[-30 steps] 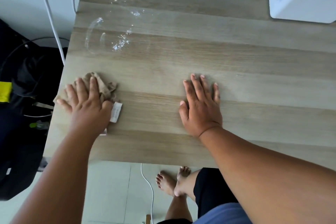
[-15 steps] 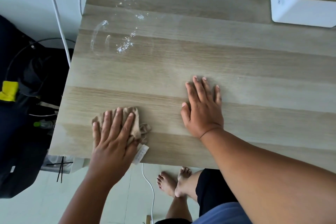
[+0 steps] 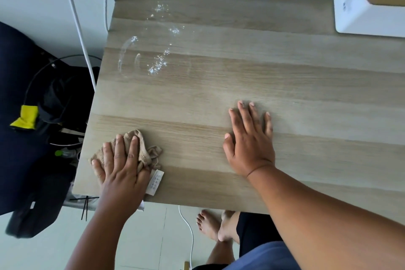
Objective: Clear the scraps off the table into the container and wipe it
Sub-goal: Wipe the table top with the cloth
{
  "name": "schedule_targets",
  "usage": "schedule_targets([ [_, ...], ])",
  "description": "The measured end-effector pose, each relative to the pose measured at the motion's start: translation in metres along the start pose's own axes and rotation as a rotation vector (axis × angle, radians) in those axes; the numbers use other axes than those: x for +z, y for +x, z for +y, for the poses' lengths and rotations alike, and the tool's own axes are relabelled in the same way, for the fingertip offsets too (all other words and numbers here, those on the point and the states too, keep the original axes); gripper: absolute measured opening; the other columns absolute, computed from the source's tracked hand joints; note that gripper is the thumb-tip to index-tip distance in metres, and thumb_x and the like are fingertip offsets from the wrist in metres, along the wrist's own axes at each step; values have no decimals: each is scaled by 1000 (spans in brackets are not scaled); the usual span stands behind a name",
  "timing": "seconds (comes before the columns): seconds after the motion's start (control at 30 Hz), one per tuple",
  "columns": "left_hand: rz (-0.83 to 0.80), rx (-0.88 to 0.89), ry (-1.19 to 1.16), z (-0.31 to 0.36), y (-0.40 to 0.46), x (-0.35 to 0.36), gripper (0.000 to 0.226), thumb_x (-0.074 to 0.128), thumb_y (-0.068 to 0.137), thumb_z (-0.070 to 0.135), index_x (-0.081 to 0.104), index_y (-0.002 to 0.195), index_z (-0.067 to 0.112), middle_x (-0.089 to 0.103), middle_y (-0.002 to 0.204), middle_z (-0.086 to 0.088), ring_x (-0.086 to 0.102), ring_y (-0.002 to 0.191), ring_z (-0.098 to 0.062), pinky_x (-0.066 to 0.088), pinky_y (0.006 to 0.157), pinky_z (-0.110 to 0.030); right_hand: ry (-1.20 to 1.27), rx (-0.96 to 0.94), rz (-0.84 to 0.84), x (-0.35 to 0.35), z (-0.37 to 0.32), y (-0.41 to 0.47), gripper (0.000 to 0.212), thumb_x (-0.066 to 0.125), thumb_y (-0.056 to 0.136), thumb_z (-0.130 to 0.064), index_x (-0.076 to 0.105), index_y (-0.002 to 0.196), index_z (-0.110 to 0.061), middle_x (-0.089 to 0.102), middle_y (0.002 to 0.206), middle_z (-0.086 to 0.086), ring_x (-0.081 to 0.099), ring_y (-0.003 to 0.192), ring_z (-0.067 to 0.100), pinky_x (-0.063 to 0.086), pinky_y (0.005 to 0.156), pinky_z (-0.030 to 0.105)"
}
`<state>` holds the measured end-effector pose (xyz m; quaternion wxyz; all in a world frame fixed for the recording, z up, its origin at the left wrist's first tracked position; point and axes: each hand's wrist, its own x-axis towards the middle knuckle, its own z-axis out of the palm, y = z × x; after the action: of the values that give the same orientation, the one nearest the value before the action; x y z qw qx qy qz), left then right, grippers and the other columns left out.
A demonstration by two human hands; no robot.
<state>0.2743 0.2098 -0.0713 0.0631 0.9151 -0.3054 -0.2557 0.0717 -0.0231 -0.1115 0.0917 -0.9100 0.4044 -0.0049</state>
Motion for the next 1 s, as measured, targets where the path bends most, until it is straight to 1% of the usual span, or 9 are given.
schedule_targets([
  [0.2,28,-41,40,7,46,-11,85,31,87,53,-2,164,39,-15,172,0,-19,157,-29,-13,122,-60,9,-12,33,4,1,0,69,42,94,-43,37,158,-17,18,172,6,11,160,30,12,124,64],
  [0.3,6,-35,87,12,72,-13,76,27,100,52,-8,164,32,-17,172,-4,-23,156,-33,-12,121,-66,6,-15,39,6,3,0,71,44,93,-43,39,158,-17,19,172,7,11,160,30,12,124,64],
  [0.37,-12,-80,43,19,80,-17,74,35,106,47,-11,162,34,-21,171,-4,-25,155,-34,-13,120,-66,9,-17,40,7,3,0,71,43,92,-42,39,158,-16,18,172,7,10,160,31,12,124,65],
  [0.53,-42,-84,91,22,76,-30,75,36,106,53,-13,162,38,-21,171,1,-21,157,-32,-6,123,-64,20,-23,-8,1,2,1,71,41,93,-44,40,158,-14,19,172,9,11,160,32,15,123,66],
  [0.63,-41,-82,88,25,70,-33,76,35,105,57,-10,163,36,-20,171,1,-19,157,-30,-4,125,-61,16,-10,-49,-3,0,1,72,40,93,-45,40,158,-15,19,171,9,12,159,32,13,124,66],
  [0.8,-11,-85,64,26,61,-21,80,35,103,61,-12,163,34,-27,169,2,-27,155,-28,-10,124,-58,61,11,-64,-14,-4,25,76,43,83,-48,50,152,-17,34,165,15,28,154,38,14,123,68],
  [0.83,-13,-82,65,25,63,-20,80,34,103,62,-13,162,35,-28,169,3,-28,155,-27,-10,124,-58,76,23,-70,-18,-5,39,76,42,83,-49,50,152,-18,34,166,15,27,154,38,12,123,67],
  [0.93,-6,-82,74,24,67,-18,79,32,102,63,-13,162,37,-27,169,2,-30,154,-28,-11,124,-60,79,56,-139,-25,-2,85,72,39,91,-50,39,158,-24,19,171,9,13,159,31,0,126,61],
  [1.0,32,-74,81,24,73,-17,79,30,101,66,-11,162,38,-25,170,2,-29,154,-28,-12,123,-61,75,83,-127,-26,4,111,70,41,94,-50,35,159,-26,16,172,7,9,159,29,-3,126,60],
])
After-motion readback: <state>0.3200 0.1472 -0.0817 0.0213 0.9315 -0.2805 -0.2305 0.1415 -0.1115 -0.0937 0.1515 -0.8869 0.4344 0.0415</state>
